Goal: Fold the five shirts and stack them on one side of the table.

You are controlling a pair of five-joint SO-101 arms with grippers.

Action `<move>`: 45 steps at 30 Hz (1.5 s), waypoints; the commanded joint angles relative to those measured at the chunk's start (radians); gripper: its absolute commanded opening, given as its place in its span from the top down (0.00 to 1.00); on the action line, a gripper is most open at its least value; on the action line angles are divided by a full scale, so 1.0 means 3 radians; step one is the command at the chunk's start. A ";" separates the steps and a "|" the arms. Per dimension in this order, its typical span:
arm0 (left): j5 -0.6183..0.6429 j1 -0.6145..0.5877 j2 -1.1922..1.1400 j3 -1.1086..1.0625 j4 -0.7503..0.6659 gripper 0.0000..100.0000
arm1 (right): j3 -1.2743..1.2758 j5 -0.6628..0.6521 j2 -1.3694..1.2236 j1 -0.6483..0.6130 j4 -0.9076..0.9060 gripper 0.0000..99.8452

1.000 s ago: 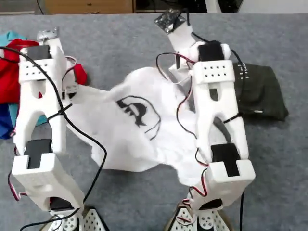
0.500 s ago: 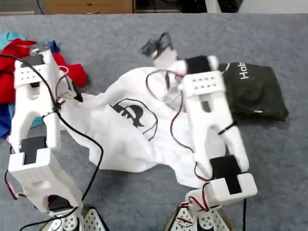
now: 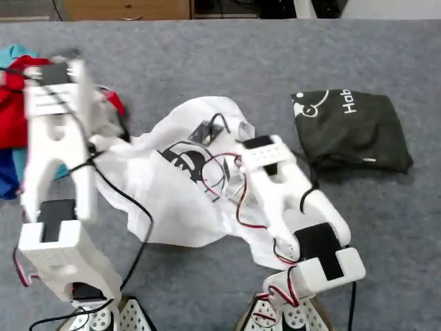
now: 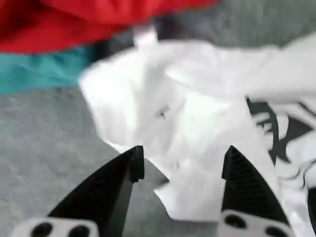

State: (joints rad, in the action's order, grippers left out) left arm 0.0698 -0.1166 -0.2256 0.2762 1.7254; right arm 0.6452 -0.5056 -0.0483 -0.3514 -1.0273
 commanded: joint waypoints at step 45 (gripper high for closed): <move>-0.0992 0.1345 0.3383 -0.3227 -0.0072 0.93 | -0.3240 0.0665 -0.1389 0.0064 -0.0481 0.85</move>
State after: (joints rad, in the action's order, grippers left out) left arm -0.1757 0.3314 0.7119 -0.6444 1.6993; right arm -0.0836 -0.3168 -0.3230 -0.2946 -1.0856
